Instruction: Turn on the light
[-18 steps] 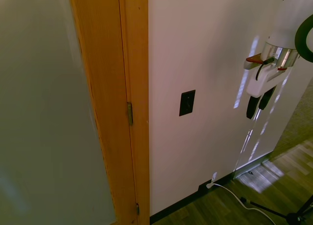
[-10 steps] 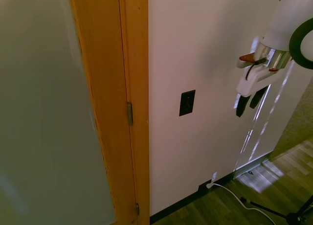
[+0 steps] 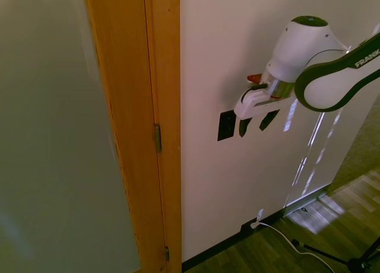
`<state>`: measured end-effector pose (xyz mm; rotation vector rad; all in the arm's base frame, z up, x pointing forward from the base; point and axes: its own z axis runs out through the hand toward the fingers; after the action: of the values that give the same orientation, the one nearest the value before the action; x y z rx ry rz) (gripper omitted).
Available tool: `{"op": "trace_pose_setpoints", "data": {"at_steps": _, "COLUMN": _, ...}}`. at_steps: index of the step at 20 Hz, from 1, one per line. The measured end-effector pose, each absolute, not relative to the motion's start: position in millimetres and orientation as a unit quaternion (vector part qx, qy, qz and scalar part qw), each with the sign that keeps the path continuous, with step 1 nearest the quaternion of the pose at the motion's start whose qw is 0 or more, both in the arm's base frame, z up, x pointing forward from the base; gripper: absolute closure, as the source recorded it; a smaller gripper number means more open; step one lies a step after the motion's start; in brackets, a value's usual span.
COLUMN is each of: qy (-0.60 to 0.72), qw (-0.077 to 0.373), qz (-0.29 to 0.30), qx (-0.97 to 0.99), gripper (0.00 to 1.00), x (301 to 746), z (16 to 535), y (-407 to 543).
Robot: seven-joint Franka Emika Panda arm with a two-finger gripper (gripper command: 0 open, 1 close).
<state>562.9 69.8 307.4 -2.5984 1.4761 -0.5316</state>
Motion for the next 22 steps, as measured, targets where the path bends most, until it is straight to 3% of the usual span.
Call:
{"op": "trace_pose_setpoints", "data": {"at_steps": 2, "qy": 0.487, "qw": 0.046, "qz": -0.191, "qx": -0.851, "gripper": 0.0, "x": 570, "z": 300, "y": 82}}
{"op": "trace_pose_setpoints", "data": {"at_steps": 3, "qy": 0.489, "qw": 0.041, "qz": -0.198, "qx": -0.849, "gripper": 1.0, "x": 574, "z": 298, "y": 87}}
{"op": "trace_pose_setpoints", "data": {"at_steps": 10, "qy": 0.513, "qw": 0.019, "qz": -0.218, "qx": -0.83, "gripper": 1.0, "x": 604, "z": 279, "y": 80}}
{"op": "trace_pose_setpoints", "data": {"at_steps": 22, "qy": 0.513, "qw": 0.032, "qz": -0.24, "qx": -0.824, "gripper": 1.0, "x": 611, "z": 272, "y": 95}}
